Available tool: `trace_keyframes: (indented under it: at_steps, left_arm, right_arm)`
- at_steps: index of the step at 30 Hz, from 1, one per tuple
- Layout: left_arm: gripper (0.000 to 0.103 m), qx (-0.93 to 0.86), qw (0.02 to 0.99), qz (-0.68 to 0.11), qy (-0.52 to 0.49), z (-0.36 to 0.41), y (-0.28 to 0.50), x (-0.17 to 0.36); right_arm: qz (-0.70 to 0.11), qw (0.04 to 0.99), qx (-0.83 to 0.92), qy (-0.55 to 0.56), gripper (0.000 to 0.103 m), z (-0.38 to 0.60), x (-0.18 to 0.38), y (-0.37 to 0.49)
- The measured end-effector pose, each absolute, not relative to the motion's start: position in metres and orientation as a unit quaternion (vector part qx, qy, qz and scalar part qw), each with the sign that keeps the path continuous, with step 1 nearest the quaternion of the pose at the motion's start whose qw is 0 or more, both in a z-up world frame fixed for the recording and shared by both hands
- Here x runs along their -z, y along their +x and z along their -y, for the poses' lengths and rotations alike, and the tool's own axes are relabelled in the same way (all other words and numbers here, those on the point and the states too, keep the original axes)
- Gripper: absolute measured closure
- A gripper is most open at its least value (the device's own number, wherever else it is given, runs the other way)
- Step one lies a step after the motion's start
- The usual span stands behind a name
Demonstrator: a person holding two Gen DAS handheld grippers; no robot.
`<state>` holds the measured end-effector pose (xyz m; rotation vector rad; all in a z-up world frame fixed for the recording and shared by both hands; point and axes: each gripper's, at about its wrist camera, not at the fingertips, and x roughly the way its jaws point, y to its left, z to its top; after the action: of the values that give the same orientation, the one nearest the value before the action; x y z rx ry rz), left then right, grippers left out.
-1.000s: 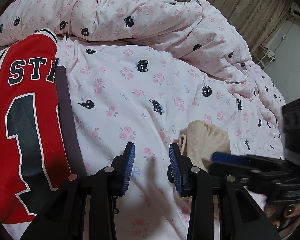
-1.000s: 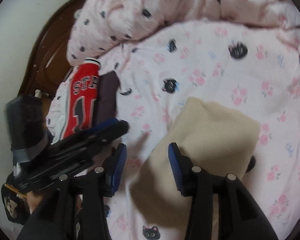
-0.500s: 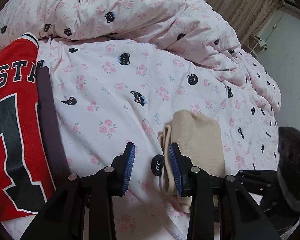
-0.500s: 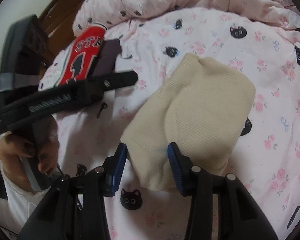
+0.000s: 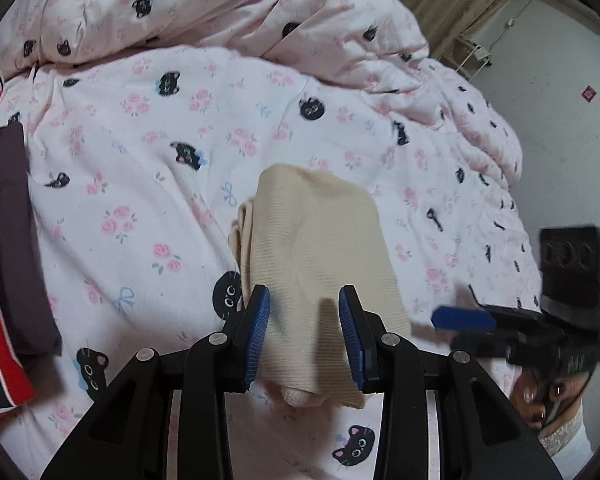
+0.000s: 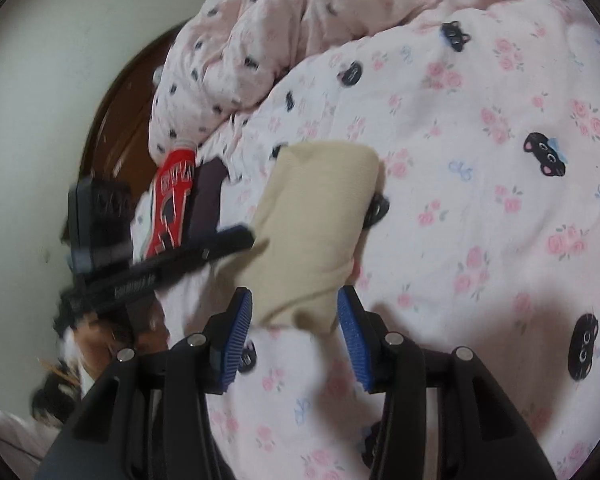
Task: Fold clothes
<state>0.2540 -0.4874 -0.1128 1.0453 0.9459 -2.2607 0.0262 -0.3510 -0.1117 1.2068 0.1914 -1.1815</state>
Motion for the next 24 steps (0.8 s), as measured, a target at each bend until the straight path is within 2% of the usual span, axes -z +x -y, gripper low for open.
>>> trace_keyframes:
  at_steps: [2, 4, 6, 14, 15, 16, 18, 24]
  left_arm:
    - [0.072, 0.820, 0.243, -0.346, 0.387, 0.490, 0.251, 0.117]
    - [0.071, 0.818, 0.246, -0.347, 0.388, 0.493, 0.248, 0.121]
    - [0.071, 0.815, 0.249, -0.348, 0.390, 0.495, 0.247, 0.124]
    - [0.071, 0.808, 0.258, -0.349, 0.399, 0.499, 0.247, 0.130]
    - [0.071, 0.808, 0.258, -0.348, 0.400, 0.499, 0.247, 0.130]
    - [0.071, 0.810, 0.260, -0.346, 0.396, 0.499, 0.247, 0.128]
    - [0.071, 0.816, 0.266, -0.340, 0.385, 0.500, 0.248, 0.122]
    - [0.071, 0.843, 0.252, -0.328, 0.345, 0.508, 0.231, 0.102]
  right_arm:
    - [-0.141, 0.660, 0.545, 0.498, 0.057, 0.350, 0.109, 0.043]
    - [-0.181, 0.660, 0.559, 0.468, 0.066, 0.350, 0.107, 0.056]
    - [-0.187, 0.662, 0.557, 0.465, 0.071, 0.351, 0.108, 0.060]
    - [-0.207, 0.662, 0.559, 0.454, 0.072, 0.358, 0.114, 0.067]
    - [-0.209, 0.662, 0.560, 0.453, 0.076, 0.358, 0.114, 0.067]
    - [-0.210, 0.661, 0.560, 0.452, 0.085, 0.358, 0.114, 0.067]
    - [-0.214, 0.661, 0.562, 0.450, 0.093, 0.358, 0.115, 0.068]
    - [-0.224, 0.659, 0.565, 0.443, 0.093, 0.358, 0.116, 0.070]
